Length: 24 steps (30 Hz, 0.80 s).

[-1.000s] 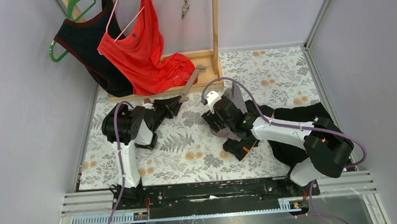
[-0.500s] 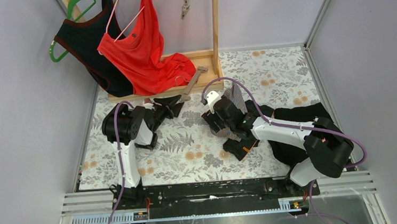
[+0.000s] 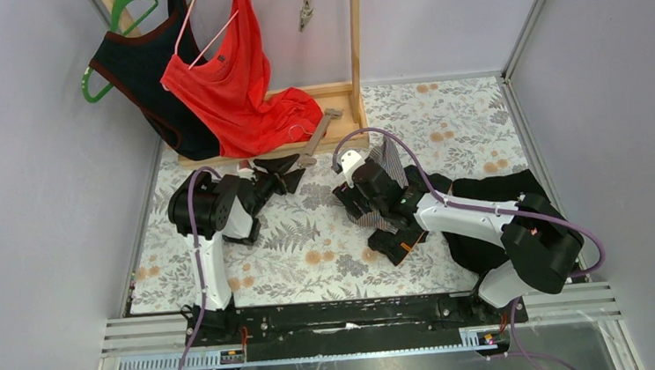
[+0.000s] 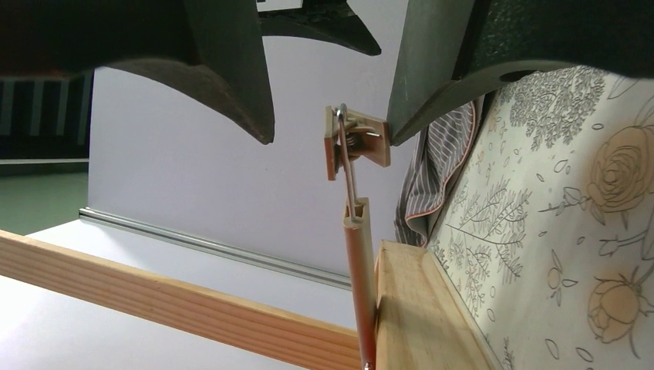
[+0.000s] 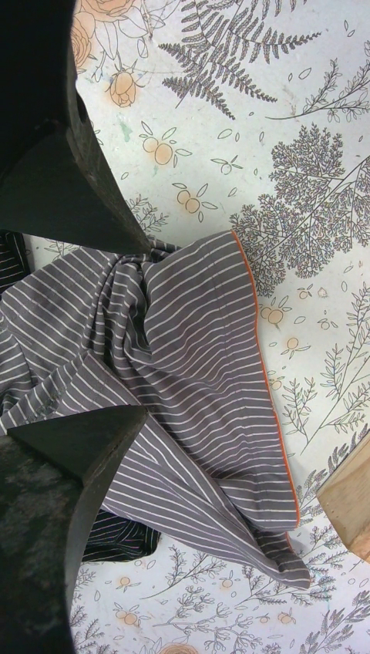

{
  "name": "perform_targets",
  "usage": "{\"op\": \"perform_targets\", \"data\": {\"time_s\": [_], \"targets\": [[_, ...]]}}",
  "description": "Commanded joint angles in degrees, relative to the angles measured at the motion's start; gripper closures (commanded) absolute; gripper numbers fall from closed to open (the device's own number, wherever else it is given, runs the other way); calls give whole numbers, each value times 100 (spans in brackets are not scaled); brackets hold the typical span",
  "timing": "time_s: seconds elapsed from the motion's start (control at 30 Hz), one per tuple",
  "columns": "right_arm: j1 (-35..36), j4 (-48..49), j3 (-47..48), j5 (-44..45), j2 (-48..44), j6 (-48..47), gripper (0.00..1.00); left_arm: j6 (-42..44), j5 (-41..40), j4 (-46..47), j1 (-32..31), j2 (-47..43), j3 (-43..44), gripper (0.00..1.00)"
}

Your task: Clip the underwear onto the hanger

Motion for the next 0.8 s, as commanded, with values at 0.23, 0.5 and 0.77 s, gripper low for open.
{"op": "perform_targets", "data": {"time_s": [0.23, 0.5, 0.77], "targets": [[56, 209, -3, 104, -79, 34, 22, 30, 191, 412, 28, 235, 247, 46], [55, 215, -15, 113, -79, 26, 22, 7, 241, 410, 28, 347, 376, 56], [57, 214, -15, 121, -79, 26, 22, -4, 293, 415, 29, 444, 481, 83]]}}
